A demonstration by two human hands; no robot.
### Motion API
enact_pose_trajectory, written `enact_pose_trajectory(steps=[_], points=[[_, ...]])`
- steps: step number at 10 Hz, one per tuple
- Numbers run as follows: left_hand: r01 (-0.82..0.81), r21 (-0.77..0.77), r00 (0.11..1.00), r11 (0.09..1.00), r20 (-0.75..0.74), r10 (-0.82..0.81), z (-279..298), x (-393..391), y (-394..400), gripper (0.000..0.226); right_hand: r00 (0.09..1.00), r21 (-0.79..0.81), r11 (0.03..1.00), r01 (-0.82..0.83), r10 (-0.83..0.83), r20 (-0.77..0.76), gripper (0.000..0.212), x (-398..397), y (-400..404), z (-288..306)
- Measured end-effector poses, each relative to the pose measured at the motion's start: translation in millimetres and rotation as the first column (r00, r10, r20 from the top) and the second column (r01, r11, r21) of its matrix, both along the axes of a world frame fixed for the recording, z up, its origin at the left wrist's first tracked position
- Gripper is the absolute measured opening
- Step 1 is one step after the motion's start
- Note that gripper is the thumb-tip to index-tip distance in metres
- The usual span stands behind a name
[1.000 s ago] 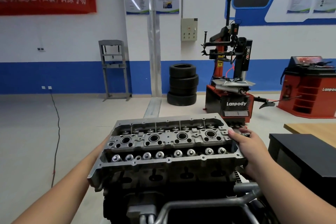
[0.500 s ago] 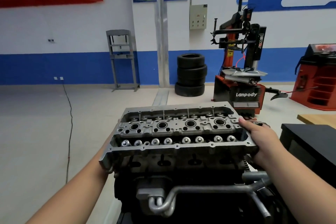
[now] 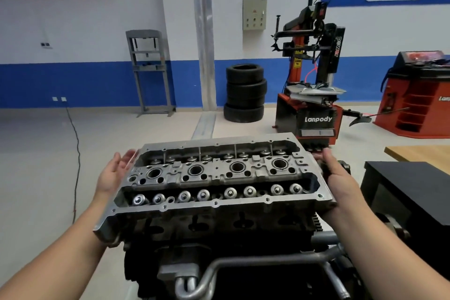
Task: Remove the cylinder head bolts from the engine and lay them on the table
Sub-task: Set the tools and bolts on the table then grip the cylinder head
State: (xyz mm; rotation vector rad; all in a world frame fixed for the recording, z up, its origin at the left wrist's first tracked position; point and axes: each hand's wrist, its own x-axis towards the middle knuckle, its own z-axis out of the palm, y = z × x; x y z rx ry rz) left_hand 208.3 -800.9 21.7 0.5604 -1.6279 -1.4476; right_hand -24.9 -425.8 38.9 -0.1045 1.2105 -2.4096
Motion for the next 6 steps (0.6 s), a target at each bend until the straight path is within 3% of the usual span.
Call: enact_pose_trajectory(steps=[1,2,3,4,6], points=[[-0.016,0.076,0.973,0.997,0.23,-0.002,0.7,-14.2,-46.2,0.134,1.0,0.061,0.998,-0.01,0.009,0.015,0.033,-6.7,-0.8,-2.2],[0.04,0.194,0.972,0.98,0.221,-0.083,-0.5,-45.8,-54.2,0.037,0.997,0.121,0.992,-0.045,0.038,0.06,0.037,-2.3,1.8,4.1],[-0.124,0.195,0.904,0.973,0.427,0.029,16.5,-51.2,-30.5,0.047,1.0,0.268,0.963,-0.02,0.025,-0.016,0.037,2.6,5.0,7.9],[-0.136,0.158,0.822,0.978,0.569,0.023,17.0,-47.0,-23.1,0.055,0.999,0.371,0.928,0.009,0.01,-0.049,0.053,10.5,3.4,17.6],[-0.224,0.157,0.777,0.962,0.625,0.079,40.6,-43.4,-3.4,0.058,0.999,0.495,0.868,-0.048,0.039,0.027,0.081,9.7,9.4,13.1]])
